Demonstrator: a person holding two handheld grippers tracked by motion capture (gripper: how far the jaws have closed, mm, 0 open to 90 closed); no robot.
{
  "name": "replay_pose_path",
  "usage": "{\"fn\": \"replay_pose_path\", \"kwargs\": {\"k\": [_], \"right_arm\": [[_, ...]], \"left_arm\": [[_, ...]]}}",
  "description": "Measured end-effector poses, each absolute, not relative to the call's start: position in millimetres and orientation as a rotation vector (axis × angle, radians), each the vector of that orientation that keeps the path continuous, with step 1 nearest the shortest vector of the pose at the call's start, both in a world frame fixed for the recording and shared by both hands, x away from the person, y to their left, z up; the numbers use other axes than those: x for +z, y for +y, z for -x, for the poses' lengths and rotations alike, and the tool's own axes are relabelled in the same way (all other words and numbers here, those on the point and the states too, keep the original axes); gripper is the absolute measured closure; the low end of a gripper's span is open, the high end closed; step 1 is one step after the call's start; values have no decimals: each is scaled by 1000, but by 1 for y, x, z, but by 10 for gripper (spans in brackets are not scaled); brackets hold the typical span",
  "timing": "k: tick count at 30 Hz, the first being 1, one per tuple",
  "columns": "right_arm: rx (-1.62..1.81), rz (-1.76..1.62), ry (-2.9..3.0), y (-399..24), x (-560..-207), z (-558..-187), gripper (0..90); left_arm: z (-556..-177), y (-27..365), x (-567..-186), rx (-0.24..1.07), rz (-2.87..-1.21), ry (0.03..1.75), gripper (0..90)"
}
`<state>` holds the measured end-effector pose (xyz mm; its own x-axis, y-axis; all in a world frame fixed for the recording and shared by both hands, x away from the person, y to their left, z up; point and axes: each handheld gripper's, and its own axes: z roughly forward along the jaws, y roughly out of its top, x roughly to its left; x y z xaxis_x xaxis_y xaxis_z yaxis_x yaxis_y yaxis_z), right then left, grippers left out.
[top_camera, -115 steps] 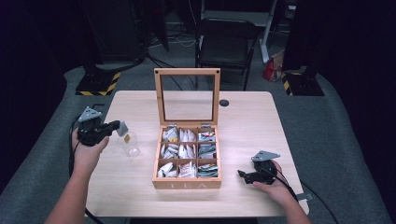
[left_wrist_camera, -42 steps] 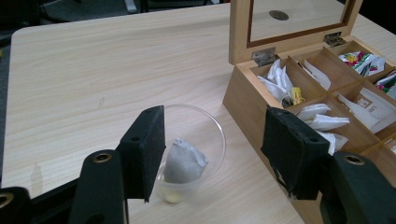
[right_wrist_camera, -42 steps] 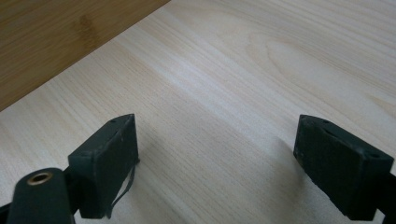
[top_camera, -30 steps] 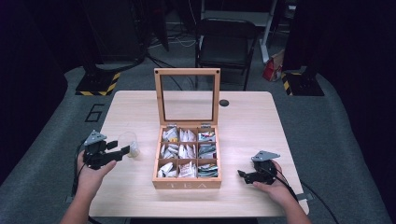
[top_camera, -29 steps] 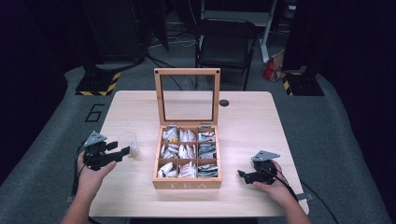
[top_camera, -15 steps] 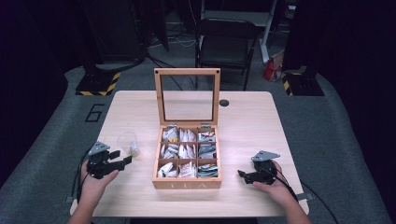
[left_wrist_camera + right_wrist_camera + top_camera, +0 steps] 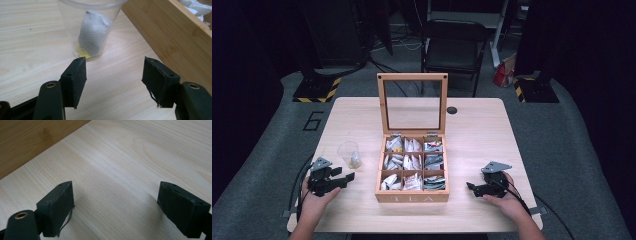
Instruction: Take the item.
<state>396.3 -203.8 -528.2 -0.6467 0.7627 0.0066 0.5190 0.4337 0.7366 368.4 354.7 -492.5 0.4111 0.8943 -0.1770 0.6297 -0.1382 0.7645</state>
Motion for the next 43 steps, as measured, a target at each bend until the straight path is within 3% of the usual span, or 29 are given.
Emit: {"fn": "replay_pose_path", "kwargs": {"k": [31, 43], "right_arm": [[1043, -1099, 2364, -204, -528, -396, 131], [1044, -1099, 2363, -204, -528, -396, 131]], "left_arm": [[-374, 347, -513, 387, -1960, 1315, 329], [-380, 350, -511, 404, -1912, 1338, 278]]}}
